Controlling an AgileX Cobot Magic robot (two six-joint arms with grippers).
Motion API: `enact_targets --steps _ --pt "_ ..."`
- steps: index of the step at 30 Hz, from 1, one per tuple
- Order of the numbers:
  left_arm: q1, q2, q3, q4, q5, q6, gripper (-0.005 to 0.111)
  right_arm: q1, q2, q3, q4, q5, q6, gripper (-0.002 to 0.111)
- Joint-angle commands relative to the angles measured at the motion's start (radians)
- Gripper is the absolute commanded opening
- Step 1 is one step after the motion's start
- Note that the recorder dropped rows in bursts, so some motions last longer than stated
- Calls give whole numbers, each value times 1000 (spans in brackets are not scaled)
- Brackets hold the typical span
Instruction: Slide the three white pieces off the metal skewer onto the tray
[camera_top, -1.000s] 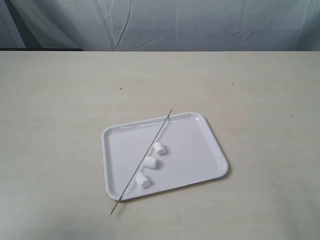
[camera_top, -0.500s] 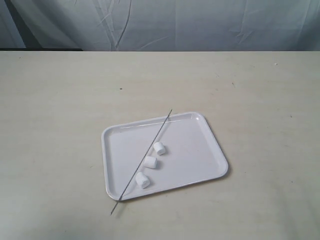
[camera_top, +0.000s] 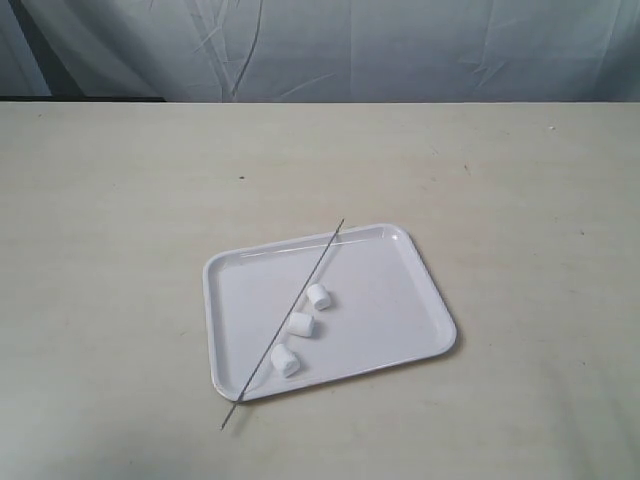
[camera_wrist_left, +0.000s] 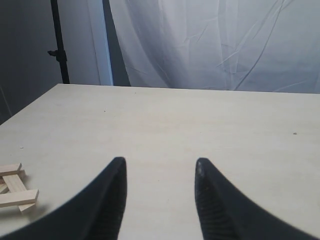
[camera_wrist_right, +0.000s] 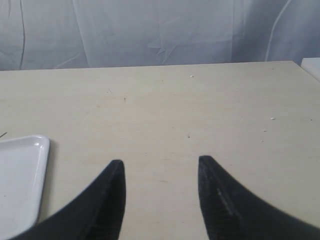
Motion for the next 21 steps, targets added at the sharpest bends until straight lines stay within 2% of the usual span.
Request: enact_targets --steps 1,21 --pt "-8 -4 4 2 1 0 42 3 -6 2 -6 -13 0 45" --pt "-8 -4 4 2 1 0 42 3 -6 2 -1 -15 0 45"
